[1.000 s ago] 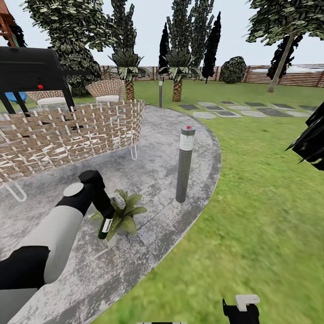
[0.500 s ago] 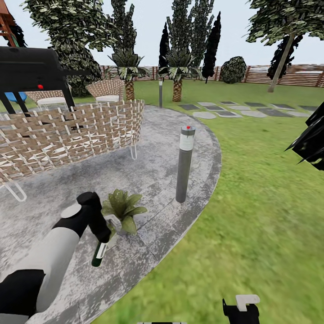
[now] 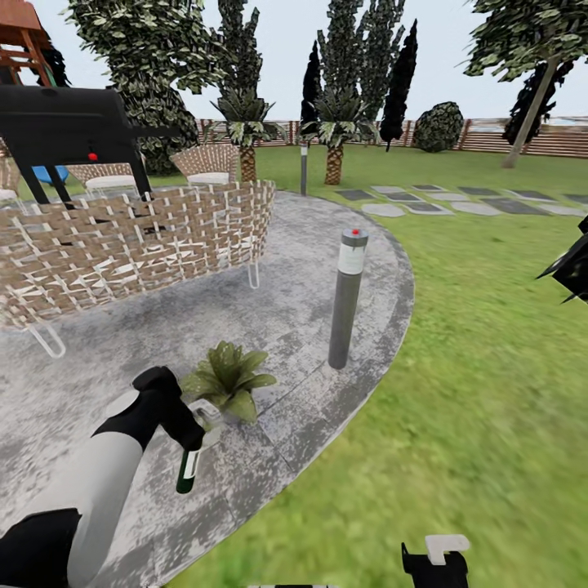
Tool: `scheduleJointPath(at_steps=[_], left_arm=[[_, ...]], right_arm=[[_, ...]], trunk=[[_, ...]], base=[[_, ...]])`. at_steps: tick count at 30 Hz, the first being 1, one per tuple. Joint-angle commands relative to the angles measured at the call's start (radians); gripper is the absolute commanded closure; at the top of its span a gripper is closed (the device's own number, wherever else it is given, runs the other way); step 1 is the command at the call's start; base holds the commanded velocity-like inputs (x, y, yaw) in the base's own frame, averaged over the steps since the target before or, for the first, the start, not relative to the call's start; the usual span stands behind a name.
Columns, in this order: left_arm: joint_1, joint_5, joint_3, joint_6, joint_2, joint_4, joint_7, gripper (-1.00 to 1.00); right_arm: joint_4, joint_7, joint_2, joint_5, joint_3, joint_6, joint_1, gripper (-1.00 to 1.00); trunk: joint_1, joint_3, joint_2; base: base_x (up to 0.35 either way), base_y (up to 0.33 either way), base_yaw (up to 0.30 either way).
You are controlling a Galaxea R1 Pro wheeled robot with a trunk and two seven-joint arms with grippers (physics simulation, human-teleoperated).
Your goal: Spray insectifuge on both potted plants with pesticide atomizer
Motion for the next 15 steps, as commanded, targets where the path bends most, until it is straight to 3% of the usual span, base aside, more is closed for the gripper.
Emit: scheduleJointPath(at_steps=[1, 6, 11, 15], left_arm=[[0.001, -0.005, 0.003, 0.01, -0.001, -0.001, -0.006, 1.0], [0.004, 0.005, 0.003, 0.011, -0.002, -0.001, -0.002, 1.0], [0.012, 0.01, 0.003, 0.01, -0.003, 0.0, -0.002, 1.0], [0.02, 0.01, 0.002, 0.01, -0.004, -0.002, 0.017, 1.0]], right_arm=[[0.002, -0.004, 0.0, 0.011, -0.006, -0.004, -0.001, -1.0], [0.002, -0.004, 0.0, 0.011, -0.006, -0.004, -0.001, -1.0], [0.001, -0.004, 0.0, 0.011, -0.006, -0.004, -0.001, -1.0], [0.001, -0.006, 0.0, 0.011, -0.006, -0.004, -0.001, -1.0]], trunk=[[0.0, -0.001, 0.0], [0.0, -0.001, 0.0], [0.0, -0.001, 0.0], [0.0, -0.001, 0.0]], base=[[0.0, 0.0, 0.274], [0.042, -0.04, 0.263], [0.153, -0.215, 0.046], [-0.052, -0.264, 0.122]])
